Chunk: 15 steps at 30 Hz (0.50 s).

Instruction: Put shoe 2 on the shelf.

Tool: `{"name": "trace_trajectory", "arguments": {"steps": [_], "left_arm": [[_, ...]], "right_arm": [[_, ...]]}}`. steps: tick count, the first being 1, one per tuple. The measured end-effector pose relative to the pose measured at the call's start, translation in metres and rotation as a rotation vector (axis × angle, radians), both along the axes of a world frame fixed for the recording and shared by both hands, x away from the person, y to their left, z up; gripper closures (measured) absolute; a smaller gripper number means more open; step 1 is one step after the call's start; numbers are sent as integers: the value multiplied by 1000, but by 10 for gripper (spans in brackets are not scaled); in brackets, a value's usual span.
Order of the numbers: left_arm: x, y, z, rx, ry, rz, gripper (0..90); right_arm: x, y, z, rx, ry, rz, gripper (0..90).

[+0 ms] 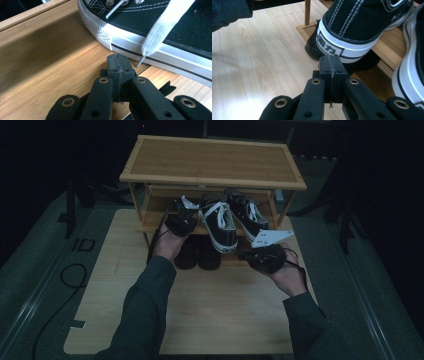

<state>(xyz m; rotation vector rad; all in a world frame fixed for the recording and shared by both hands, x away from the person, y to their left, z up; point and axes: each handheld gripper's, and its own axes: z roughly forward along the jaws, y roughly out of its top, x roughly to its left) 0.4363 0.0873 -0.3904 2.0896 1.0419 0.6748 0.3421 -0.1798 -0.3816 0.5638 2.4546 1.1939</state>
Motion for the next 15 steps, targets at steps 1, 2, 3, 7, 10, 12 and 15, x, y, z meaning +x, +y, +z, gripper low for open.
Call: {"name": "trace_trajectory", "arguments": {"steps": [1,2,3,7,10,12,15], "left_arm": [[0,0,0,1,0,-3,900],[-1,0,0,6,-2,-6,900],[-1,0,0,9,-6,-7,900],[-2,0,0,-1,1,-12,900],[-3,1,0,-6,2,-20,900],[-3,2,-1,-15,1,-20,900],[-3,3,-1,-20,3,-23,900]], "right_arm": [[0,1,0,-1,-1,3,897],[0,2,0,0,-1,2,897],[0,3,0,1,-2,7,897],[3,7,0,-3,-3,12,897],[5,9,-1,1,-1,12,897],[7,10,-1,-2,1,16,898],[7,11,-1,-5,0,18,898]]}}
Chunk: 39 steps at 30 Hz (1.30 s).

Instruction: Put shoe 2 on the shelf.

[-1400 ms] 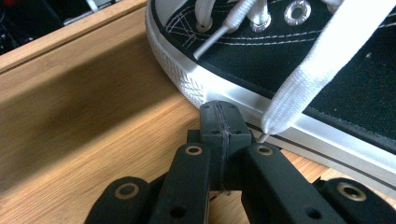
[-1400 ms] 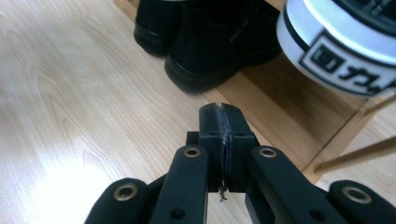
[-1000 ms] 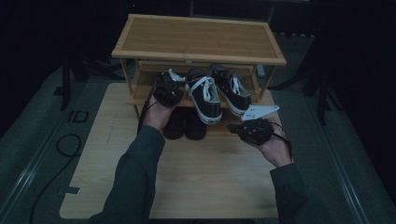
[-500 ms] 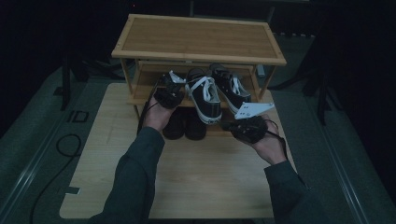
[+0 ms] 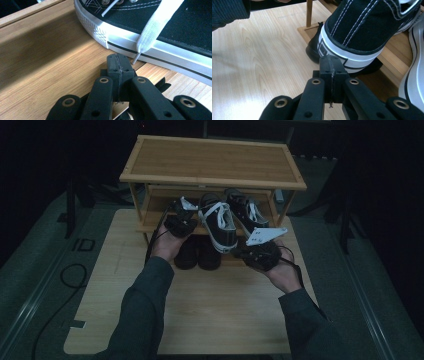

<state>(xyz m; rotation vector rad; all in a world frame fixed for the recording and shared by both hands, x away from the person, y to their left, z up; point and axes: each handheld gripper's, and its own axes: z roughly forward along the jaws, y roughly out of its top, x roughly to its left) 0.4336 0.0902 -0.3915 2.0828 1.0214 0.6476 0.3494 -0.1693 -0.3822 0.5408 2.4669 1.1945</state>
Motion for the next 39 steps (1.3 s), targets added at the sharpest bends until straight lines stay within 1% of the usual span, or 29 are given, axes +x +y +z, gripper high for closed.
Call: {"name": "trace_trajectory", "arguments": {"steps": [6,9,13,15,19,25,27,31,35,39], "left_arm": [[0,1,-1,-13,2,-3,900],[0,2,-1,-13,0,-5,900],[0,2,-1,-19,0,-6,900],[0,3,-2,-21,0,-8,900],[0,2,-2,-20,-2,-7,900],[-1,0,-2,-6,-8,1,900],[-1,1,-2,-8,-7,3,900],[-1,1,-2,-11,-9,2,900],[-1,1,-2,-12,-5,5,900],[-1,0,-2,-7,-9,9,900]], "right_arm": [[-1,2,-1,1,-9,0,899],[-1,2,-1,-2,-17,2,900],[-1,7,-1,-7,-23,5,900],[0,10,-1,1,-20,14,900],[2,13,-3,24,-7,26,900],[4,21,-3,19,-12,35,900],[6,26,-4,13,-21,34,900],[8,33,-5,22,-23,42,900],[10,33,-6,30,-26,46,900],[11,34,-7,32,-28,48,900]]}}
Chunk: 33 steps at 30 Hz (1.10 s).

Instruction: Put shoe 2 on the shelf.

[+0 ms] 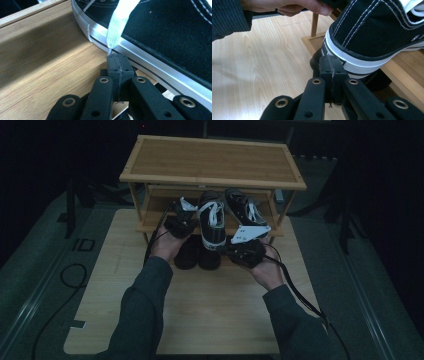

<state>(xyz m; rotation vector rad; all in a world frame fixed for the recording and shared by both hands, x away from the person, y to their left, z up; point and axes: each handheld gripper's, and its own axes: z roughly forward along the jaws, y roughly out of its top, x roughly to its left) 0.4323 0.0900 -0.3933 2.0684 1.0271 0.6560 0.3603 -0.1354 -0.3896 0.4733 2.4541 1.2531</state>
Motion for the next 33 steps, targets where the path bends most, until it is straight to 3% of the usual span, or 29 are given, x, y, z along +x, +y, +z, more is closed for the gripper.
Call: {"name": "trace_trajectory", "arguments": {"steps": [10,14,16,29,33], "left_arm": [[-1,-1,0,7,-7,3,900],[-1,-2,0,15,-7,9,900],[-1,-2,0,17,-8,6,900],[-1,-2,0,11,-10,9,900],[-1,-1,1,32,-12,-3,900]], "right_arm": [[4,4,-2,6,-18,-6,900],[10,8,-4,-20,-55,-79,900],[15,7,-5,2,-32,-74,900],[19,14,-6,-2,-51,-89,900],[22,17,-6,1,-44,-98,900]]}}
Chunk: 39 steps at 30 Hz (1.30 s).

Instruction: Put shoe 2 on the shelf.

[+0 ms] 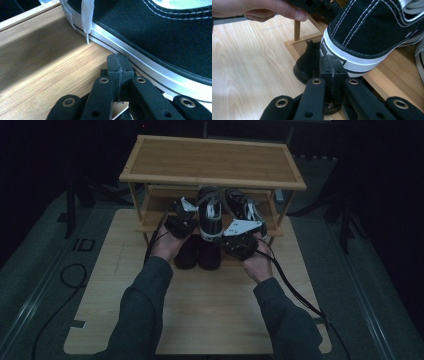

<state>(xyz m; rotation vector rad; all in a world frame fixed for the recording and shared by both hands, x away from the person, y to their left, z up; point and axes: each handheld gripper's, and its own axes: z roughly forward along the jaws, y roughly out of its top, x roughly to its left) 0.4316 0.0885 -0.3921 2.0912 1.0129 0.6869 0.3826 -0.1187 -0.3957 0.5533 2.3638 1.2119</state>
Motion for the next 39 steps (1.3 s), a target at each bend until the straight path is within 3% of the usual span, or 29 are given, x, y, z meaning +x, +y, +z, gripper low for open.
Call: {"name": "trace_trajectory", "arguments": {"steps": [3,6,7,9,10,11,14,18,23,28,39], "left_arm": [[-1,2,1,30,-9,7,900],[-2,8,0,28,-4,13,900],[-2,8,0,2,-1,21,900],[-1,11,2,43,16,7,900],[-1,10,2,38,15,13,900],[-1,7,0,-1,4,28,900],[-1,8,0,-19,9,35,900],[-1,7,0,-13,8,39,900],[-2,8,-1,-24,6,42,900],[-2,9,-2,-37,8,40,900],[-2,9,-2,-39,6,34,900]], "right_arm": [[0,-1,0,1,8,-1,900],[0,-1,0,9,11,-4,900],[0,-1,0,10,11,-4,900],[0,-1,-1,13,11,-3,900],[1,0,-1,15,12,-1,900],[1,0,-1,17,12,-1,900],[2,5,-1,18,8,-8,900],[5,6,-3,39,15,-3,900],[5,16,-1,9,-5,-1,900],[9,21,-3,0,-23,-46,900],[13,24,-2,1,-9,-41,900]]}}
